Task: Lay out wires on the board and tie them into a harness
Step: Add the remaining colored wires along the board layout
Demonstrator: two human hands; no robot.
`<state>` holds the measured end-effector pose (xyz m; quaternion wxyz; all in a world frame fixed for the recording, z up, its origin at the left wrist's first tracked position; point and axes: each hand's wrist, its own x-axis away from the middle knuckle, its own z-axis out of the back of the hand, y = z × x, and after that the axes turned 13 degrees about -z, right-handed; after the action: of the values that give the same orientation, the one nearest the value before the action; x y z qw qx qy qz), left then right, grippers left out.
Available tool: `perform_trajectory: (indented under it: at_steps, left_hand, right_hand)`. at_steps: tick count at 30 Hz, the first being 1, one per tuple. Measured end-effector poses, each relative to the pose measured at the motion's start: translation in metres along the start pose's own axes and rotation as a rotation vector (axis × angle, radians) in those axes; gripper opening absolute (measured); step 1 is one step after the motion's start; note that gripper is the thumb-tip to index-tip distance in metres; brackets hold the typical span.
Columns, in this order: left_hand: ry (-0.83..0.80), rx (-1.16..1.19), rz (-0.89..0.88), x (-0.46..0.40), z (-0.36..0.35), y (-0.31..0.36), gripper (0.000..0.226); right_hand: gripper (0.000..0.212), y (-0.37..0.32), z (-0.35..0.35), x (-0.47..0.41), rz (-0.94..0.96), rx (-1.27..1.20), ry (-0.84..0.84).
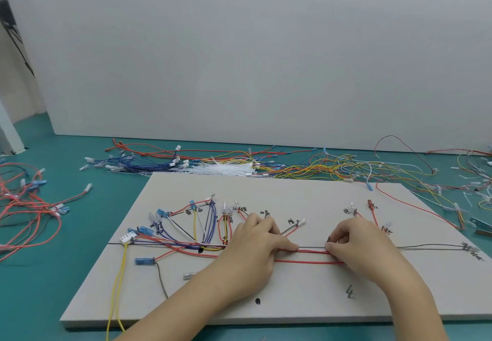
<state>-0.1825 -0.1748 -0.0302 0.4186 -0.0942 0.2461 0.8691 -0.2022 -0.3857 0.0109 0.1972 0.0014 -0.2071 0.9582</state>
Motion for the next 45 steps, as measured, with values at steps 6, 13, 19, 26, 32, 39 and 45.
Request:
perform_trajectory:
  at_steps: [6, 13, 19, 26, 32, 39, 45]
  left_hand:
    - [0.005, -0.003, 0.002, 0.000, 0.000, 0.000, 0.044]
    - [0.024, 0.022, -0.008, 0.000, -0.001, 0.001, 0.042]
    - [0.160, 0.027, 0.008, -0.002, 0.002, -0.002, 0.037]
    - [0.277, -0.028, 0.119, -0.002, 0.008, -0.004, 0.048]
    - [0.422, 0.464, 0.304, -0.002, 0.033, -0.012, 0.036]
    - [0.188, 0.645, 0.401, 0.006, 0.098, -0.054, 0.016]
    - [-0.035, 0.597, 0.423, 0.053, 0.142, -0.095, 0.013]
  right_hand:
    - [0.012, -0.013, -0.003, -0.005, -0.050, 0.143, 0.026]
    - [0.010, -0.021, -0.004, -0.009, -0.101, 0.184, 0.026]
    - [0.010, -0.021, -0.004, -0.010, -0.116, 0.172, 0.027]
    - [0.015, -0.016, 0.000, -0.007, -0.165, 0.065, -0.029]
    - [0.026, -0.007, 0.013, -0.002, -0.170, -0.210, -0.168]
    - [0.019, -0.009, -0.004, -0.004, -0.090, -0.333, 0.003]
    - [0.016, -0.022, -0.027, -0.001, 0.064, -0.701, 0.340]
